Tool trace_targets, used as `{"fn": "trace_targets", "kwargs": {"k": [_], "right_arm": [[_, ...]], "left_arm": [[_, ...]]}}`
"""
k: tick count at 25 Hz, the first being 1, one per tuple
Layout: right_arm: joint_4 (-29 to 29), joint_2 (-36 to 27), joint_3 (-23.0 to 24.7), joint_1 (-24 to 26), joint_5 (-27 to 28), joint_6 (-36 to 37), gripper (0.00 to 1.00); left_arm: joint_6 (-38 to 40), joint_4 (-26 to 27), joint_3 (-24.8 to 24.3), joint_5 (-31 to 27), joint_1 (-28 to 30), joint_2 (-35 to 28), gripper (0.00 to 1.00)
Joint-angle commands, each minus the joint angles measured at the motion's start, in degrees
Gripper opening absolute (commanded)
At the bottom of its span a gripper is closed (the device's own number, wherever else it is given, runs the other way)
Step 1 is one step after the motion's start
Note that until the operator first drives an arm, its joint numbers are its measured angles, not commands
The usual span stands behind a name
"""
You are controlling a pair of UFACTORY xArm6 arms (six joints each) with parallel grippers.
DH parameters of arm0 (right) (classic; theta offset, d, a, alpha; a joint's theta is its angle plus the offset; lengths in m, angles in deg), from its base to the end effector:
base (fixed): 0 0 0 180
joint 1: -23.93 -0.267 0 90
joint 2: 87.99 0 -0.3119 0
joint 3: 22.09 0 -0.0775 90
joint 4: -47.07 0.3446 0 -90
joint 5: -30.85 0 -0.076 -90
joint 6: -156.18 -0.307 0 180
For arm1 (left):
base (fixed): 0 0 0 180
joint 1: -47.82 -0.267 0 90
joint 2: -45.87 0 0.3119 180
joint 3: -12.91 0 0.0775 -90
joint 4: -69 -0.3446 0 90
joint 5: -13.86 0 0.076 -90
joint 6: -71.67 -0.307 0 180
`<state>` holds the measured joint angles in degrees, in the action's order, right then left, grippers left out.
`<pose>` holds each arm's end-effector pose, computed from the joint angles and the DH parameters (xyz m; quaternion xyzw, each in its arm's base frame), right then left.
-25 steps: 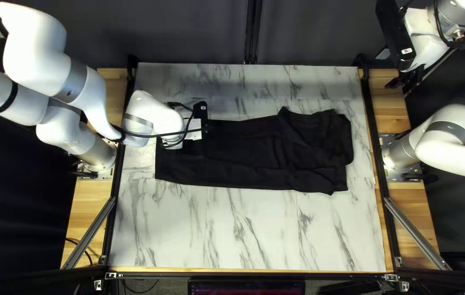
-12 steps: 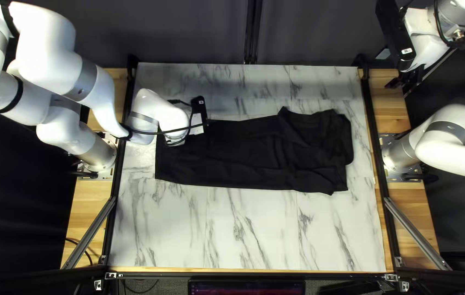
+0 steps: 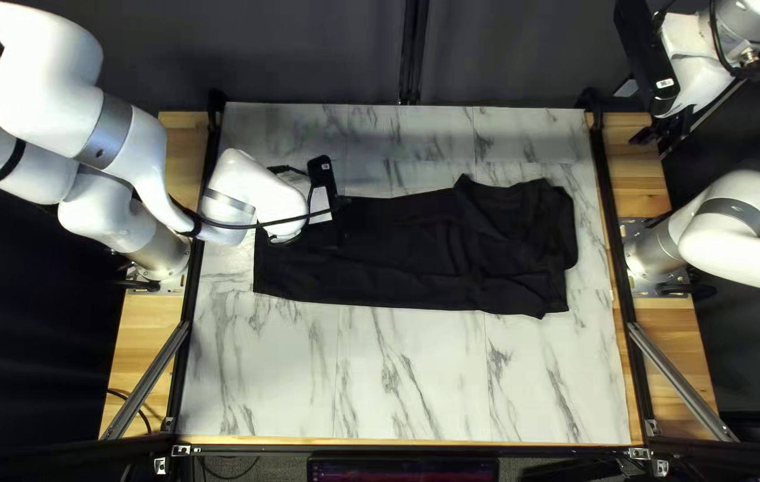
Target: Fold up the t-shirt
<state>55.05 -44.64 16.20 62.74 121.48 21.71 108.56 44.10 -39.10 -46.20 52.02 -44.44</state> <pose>0.1975 -0.1040 0.3168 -0.9933 -0.0638 -0.0964 0.0063 0.2525 0.0778 0.0563 -0.9598 -0.1346 0.1153 0.2175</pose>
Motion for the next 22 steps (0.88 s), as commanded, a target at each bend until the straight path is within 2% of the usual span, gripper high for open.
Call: {"fn": "trace_targets", "kwargs": {"k": [1, 7, 8, 9, 10, 12, 14, 16, 17, 18, 19, 22], "right_arm": [[0.0, 0.0, 0.0, 0.0, 0.0, 0.0, 1.0], [0.0, 0.0, 0.0, 0.0, 0.0, 0.0, 1.0], [0.0, 0.0, 0.0, 0.0, 0.0, 0.0, 1.0], [0.0, 0.0, 0.0, 0.0, 0.0, 0.0, 1.0], [0.0, 0.0, 0.0, 0.0, 0.0, 0.0, 1.0], [0.0, 0.0, 0.0, 0.0, 0.0, 0.0, 1.0], [0.0, 0.0, 0.0, 0.0, 0.0, 0.0, 1.0], [0.0, 0.0, 0.0, 0.0, 0.0, 0.0, 1.0], [0.0, 0.0, 0.0, 0.0, 0.0, 0.0, 1.0], [0.0, 0.0, 0.0, 0.0, 0.0, 0.0, 1.0], [0.0, 0.0, 0.0, 0.0, 0.0, 0.0, 1.0], [0.0, 0.0, 0.0, 0.0, 0.0, 0.0, 1.0]], "left_arm": [[-0.3, 0.2, 2.9, -1.9, 0.6, 4.2, 0.0], [-1.7, 0.9, 2.9, -2.4, 1.3, 5.0, 0.02], [-2.0, 0.9, 2.6, -2.0, 1.3, 4.7, 0.22], [-2.3, 1.0, 1.6, -0.8, 1.1, 4.5, 0.26], [-2.6, 1.1, 1.2, -0.2, 1.0, 4.5, 0.23], [-2.9, 1.3, 0.7, 0.5, 0.9, 4.5, 0.09], [-3.3, 1.6, 0.6, 0.7, 0.9, 4.5, 0.1], [-3.6, 1.7, 0.6, 0.7, 1.0, 4.5, 0.18], [-3.8, 1.7, 0.7, 0.7, 1.0, 4.5, 0.45], [-3.9, 1.7, 0.8, 0.8, 1.0, 4.5, 0.8], [-4.1, 1.7, 0.9, 0.9, 0.9, 4.5, 1.0], [-5.1, 1.8, 1.0, 1.4, 1.0, 3.7, 1.0]]}}
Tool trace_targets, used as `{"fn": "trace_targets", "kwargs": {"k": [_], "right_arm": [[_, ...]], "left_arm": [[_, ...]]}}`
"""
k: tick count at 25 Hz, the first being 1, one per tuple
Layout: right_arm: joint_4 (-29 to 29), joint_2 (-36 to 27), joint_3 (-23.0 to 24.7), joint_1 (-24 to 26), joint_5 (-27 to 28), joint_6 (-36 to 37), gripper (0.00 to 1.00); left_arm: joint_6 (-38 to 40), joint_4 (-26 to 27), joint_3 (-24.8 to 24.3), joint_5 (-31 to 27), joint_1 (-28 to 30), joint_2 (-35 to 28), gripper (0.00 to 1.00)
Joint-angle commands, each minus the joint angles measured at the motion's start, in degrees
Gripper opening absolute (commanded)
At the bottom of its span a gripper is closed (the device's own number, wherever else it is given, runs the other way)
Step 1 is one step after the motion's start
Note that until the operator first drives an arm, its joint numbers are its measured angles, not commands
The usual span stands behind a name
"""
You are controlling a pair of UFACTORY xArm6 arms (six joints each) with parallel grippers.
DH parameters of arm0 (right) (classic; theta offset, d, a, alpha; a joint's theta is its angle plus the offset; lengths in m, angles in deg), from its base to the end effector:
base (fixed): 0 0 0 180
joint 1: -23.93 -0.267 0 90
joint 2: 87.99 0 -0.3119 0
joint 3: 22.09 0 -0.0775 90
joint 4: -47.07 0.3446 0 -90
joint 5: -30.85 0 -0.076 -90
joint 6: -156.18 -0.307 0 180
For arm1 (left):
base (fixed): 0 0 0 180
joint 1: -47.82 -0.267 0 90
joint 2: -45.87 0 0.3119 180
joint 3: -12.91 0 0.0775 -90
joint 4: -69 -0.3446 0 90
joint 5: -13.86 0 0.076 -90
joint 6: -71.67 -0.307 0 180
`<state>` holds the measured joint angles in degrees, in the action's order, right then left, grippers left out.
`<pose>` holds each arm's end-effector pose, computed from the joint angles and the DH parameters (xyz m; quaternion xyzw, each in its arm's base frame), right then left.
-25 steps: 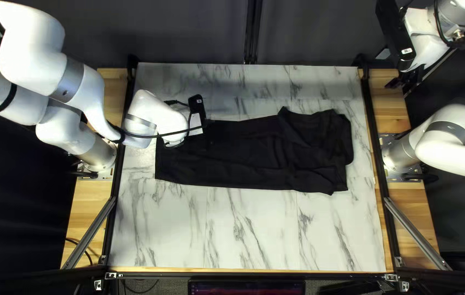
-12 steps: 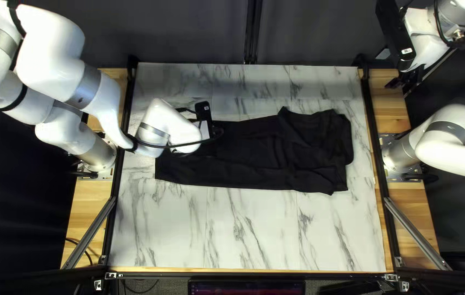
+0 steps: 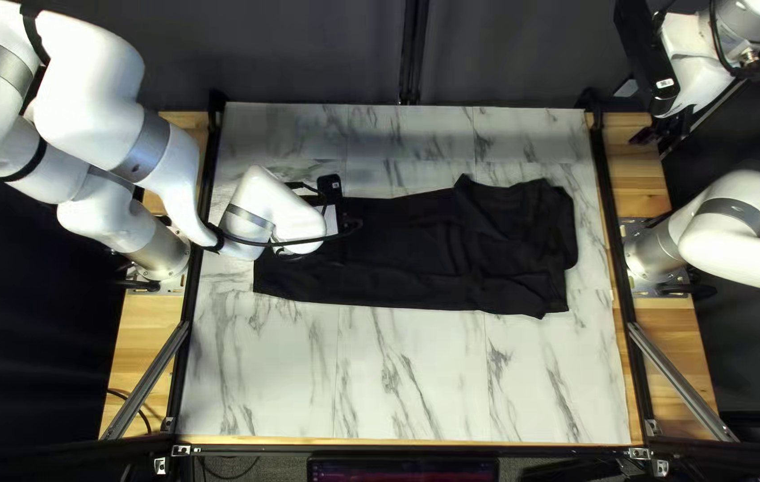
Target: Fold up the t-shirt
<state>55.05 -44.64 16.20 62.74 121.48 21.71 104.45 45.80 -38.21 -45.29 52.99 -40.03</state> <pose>0.1975 -0.1040 0.3168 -0.9933 -0.0638 -0.0964 0.0063 0.2470 0.0665 0.0386 -0.9626 -0.0952 0.1477 0.2062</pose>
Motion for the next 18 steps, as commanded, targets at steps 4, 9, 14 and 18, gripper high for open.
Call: {"fn": "trace_targets", "kwargs": {"k": [4, 9, 14, 18], "right_arm": [[0.0, 0.0, 0.0, 0.0, 0.0, 0.0, 1.0], [0.0, 0.0, 0.0, 0.0, 0.0, 0.0, 1.0], [0.0, 0.0, 0.0, 0.0, 0.0, 0.0, 1.0], [0.0, 0.0, 0.0, 0.0, 0.0, 0.0, 1.0]], "left_arm": [[-3.8, 0.5, -0.4, 1.6, -0.5, -3.3, 1.0], [-9.9, 0.9, -1.5, 7.1, -3.9, -5.3, 1.0], [-18.0, 1.7, 1.9, 15.7, -8.9, 0.3, 1.0], [-21.7, 1.8, 4.7, 20.1, -10.6, 5.4, 1.0]]}}
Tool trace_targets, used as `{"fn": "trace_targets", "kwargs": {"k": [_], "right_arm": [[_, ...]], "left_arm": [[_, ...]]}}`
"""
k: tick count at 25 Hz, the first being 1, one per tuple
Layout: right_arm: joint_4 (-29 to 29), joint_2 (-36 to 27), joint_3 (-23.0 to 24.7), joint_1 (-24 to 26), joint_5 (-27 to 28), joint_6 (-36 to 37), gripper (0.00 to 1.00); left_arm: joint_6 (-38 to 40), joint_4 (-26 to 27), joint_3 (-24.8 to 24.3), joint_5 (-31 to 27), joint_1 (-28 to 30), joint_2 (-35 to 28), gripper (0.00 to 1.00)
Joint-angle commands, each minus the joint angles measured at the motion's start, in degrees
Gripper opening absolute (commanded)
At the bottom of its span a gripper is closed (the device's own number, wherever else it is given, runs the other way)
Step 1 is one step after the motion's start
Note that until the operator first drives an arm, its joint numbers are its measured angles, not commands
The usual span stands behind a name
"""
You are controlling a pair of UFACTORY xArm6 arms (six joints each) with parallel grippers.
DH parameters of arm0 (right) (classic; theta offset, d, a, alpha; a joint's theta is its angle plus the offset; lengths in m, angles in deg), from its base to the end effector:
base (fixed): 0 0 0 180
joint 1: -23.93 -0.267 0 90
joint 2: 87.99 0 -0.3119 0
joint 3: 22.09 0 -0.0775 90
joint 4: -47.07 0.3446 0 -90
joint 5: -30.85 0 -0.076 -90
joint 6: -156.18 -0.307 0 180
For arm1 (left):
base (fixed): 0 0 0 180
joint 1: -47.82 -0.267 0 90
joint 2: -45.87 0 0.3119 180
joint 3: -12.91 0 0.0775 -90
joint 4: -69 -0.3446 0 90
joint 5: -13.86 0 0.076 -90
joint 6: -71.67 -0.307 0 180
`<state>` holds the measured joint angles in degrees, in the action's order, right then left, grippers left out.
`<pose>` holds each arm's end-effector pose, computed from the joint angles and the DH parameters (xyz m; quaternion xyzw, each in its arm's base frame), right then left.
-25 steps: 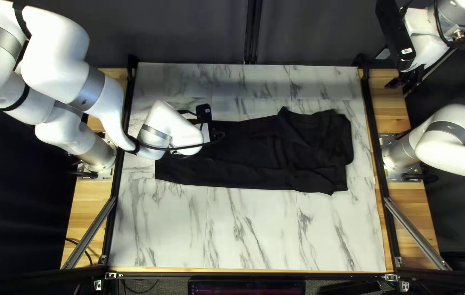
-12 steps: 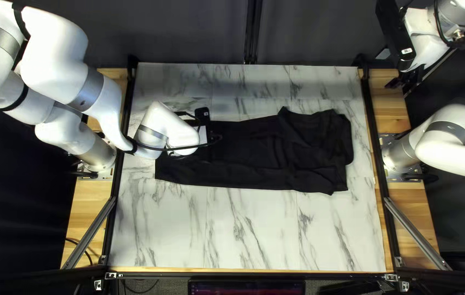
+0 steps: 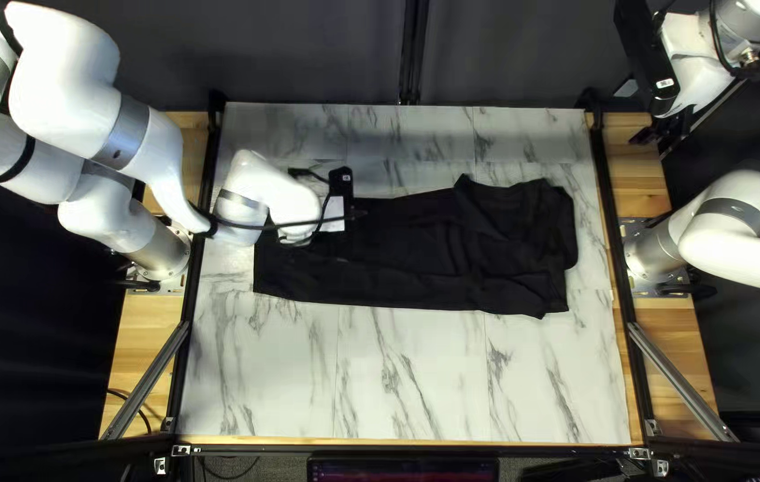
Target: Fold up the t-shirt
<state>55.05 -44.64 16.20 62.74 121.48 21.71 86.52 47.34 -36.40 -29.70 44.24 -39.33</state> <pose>0.1975 -0.1040 0.3168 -0.9933 -0.0638 -0.0964 0.0063 0.3299 0.0785 0.0361 -0.9905 -0.0143 0.0536 0.1260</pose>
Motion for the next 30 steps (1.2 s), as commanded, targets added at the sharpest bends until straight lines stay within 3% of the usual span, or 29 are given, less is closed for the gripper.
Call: {"fn": "trace_targets", "kwargs": {"k": [1, 6, 8, 11, 15, 18, 22, 30], "right_arm": [[0.0, 0.0, 0.0, 0.0, 0.0, 0.0, 1.0], [0.0, 0.0, 0.0, 0.0, 0.0, 0.0, 1.0], [0.0, 0.0, 0.0, 0.0, 0.0, 0.0, 1.0], [0.0, 0.0, 0.0, 0.0, 0.0, 0.0, 1.0], [0.0, 0.0, 0.0, 0.0, 0.0, 0.0, 1.0], [0.0, 0.0, 0.0, 0.0, 0.0, 0.0, 1.0], [0.0, 0.0, 0.0, 0.0, 0.0, 0.0, 1.0], [0.0, 0.0, 0.0, 0.0, 0.0, 0.0, 1.0]], "left_arm": [[-4.3, 0.0, 3.4, 5.6, -2.1, 5.9, 1.0], [-2.5, -2.7, 3.8, 7.8, -2.0, 8.7, 1.0], [-1.1, -3.8, 4.1, 7.4, -1.6, 9.3, 0.88], [2.5, -6.5, 5.4, 5.6, -0.8, 10.8, 0.6], [7.1, -9.9, 6.6, 3.6, -0.1, 11.5, 0.39], [10.1, -12.2, 7.3, 2.6, 0.0, 12.2, 0.33], [13.9, -14.9, 8.3, 1.0, 0.3, 12.4, 0.34], [14.1, -15.7, 11.2, -0.8, 1.4, 13.0, 0.32]]}}
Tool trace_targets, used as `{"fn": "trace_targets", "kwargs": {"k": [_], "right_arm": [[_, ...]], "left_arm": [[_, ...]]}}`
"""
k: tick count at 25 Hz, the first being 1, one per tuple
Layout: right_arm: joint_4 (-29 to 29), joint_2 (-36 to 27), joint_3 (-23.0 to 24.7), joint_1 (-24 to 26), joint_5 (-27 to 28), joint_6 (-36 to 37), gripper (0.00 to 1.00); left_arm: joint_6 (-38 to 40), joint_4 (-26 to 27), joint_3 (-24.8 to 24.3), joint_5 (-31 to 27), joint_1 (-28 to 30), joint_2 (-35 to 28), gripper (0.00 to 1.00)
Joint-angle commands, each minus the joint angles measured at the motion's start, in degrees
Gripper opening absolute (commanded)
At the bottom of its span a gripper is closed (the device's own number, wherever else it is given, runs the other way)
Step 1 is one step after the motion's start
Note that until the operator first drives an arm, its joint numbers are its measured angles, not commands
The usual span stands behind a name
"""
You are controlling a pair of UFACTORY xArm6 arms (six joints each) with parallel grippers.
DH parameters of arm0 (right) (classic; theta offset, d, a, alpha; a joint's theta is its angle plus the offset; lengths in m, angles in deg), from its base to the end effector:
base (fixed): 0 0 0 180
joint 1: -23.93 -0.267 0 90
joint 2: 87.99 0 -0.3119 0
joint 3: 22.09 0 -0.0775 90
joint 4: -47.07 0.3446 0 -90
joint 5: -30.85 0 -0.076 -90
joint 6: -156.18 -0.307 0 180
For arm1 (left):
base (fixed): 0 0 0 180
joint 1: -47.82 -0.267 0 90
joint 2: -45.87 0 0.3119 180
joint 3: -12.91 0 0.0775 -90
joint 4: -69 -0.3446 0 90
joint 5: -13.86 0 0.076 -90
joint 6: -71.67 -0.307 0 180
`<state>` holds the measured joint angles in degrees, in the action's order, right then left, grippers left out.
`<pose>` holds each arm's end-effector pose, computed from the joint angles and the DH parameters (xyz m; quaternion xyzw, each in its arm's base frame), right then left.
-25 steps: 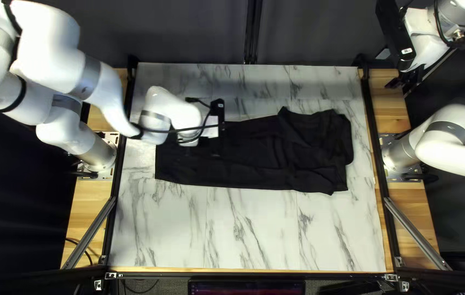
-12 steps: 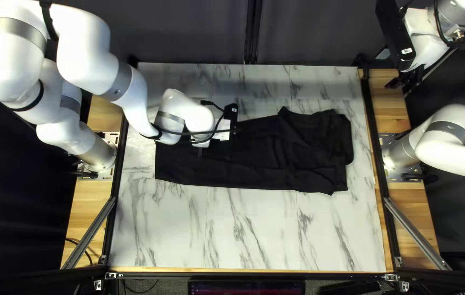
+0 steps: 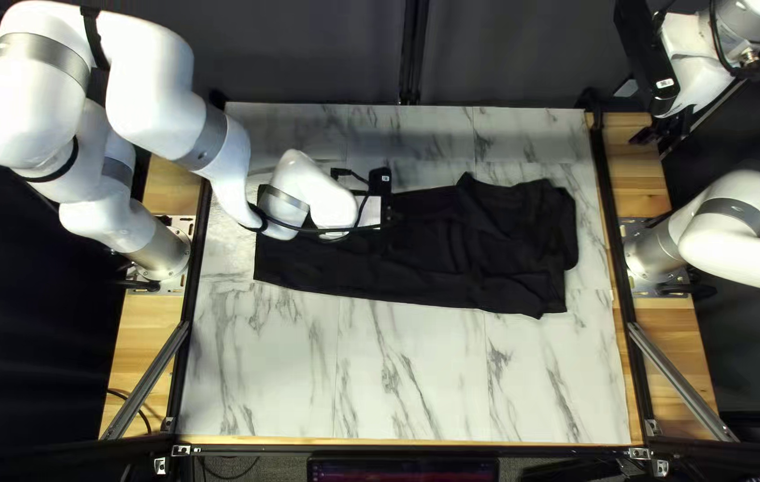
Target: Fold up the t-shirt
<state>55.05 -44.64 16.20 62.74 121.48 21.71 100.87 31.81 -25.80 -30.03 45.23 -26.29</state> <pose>0.1975 -0.1040 0.3168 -0.9933 -0.0638 -0.0964 0.0063 0.3914 0.1133 0.0211 -0.9760 -0.0191 0.0381 0.2137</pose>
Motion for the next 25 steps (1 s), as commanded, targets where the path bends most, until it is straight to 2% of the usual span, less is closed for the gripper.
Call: {"fn": "trace_targets", "kwargs": {"k": [1, 4, 5, 7, 8, 9, 10, 23, 25], "right_arm": [[0.0, 0.0, 0.0, 0.0, 0.0, 0.0, 1.0], [0.0, 0.0, 0.0, 0.0, 0.0, 0.0, 1.0], [0.0, 0.0, 0.0, 0.0, 0.0, 0.0, 1.0], [0.0, 0.0, 0.0, 0.0, 0.0, 0.0, 1.0], [0.0, 0.0, 0.0, 0.0, 0.0, 0.0, 1.0], [0.0, 0.0, 0.0, 0.0, 0.0, 0.0, 1.0], [0.0, 0.0, 0.0, 0.0, 0.0, 0.0, 1.0], [0.0, 0.0, 0.0, 0.0, 0.0, 0.0, 1.0], [0.0, 0.0, 0.0, 0.0, 0.0, 0.0, 1.0]], "left_arm": [[-0.3, -0.2, 0.6, -0.5, 0.4, -0.1, 0.31], [-0.3, -0.4, 0.2, -0.4, 0.4, -0.5, 0.29], [-0.3, -0.4, 0.0, -0.3, 0.4, -0.5, 0.31], [-0.1, -0.5, -0.4, 0.0, 0.5, -0.7, 0.43], [-0.1, -0.5, -0.5, 0.1, 0.5, -0.7, 0.7], [-0.1, -0.4, -0.6, 0.4, 0.5, -0.7, 0.83], [-0.1, -0.3, -0.7, 0.6, 0.5, -0.8, 1.0], [0.8, -1.3, -1.3, 2.1, -0.2, -0.4, 1.0], [1.0, -1.5, -1.2, 2.2, -0.2, -0.3, 0.96]]}}
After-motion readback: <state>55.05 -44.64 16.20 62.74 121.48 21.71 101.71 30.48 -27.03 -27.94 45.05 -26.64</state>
